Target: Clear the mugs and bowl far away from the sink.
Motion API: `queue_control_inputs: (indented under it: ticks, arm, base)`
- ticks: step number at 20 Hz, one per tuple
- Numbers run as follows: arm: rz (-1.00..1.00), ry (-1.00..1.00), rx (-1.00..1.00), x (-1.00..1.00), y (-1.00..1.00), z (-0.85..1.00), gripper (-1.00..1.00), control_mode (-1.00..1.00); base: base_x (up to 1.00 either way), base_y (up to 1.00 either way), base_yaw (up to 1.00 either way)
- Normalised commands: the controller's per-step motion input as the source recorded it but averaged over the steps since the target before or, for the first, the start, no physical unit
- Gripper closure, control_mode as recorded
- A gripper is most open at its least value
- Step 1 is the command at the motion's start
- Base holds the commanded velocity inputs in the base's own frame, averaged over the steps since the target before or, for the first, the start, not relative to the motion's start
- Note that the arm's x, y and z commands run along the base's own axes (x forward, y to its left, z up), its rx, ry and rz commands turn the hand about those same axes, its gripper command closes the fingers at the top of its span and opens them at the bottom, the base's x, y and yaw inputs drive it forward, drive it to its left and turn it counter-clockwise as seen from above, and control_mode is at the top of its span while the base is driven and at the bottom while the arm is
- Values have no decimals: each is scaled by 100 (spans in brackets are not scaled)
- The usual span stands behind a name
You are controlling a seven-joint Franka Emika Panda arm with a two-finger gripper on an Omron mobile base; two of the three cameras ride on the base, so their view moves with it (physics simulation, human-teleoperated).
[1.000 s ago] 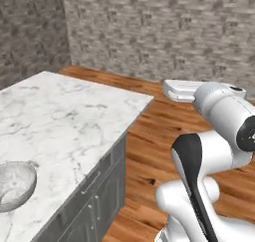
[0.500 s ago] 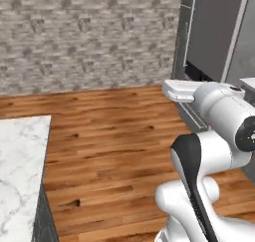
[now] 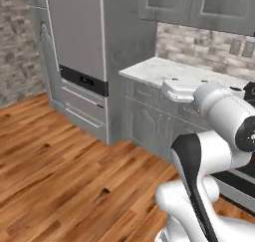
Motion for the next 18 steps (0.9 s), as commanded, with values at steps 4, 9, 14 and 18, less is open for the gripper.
queue_control_inputs:
  ticks: [4,9,14,18]
  arm:
    - [0,0,0,0,0,0,-100,100]
    - [0,0,0,0,0,0,-100,100]
    - [0,0,0,0,0,0,-100,100]
    - [0,0,0,0,0,0,-100,100]
  base:
    - [0,0,-100]
    - [0,-4,-99]
    - [-2,-32,-88]
    - [-9,-18,-25]
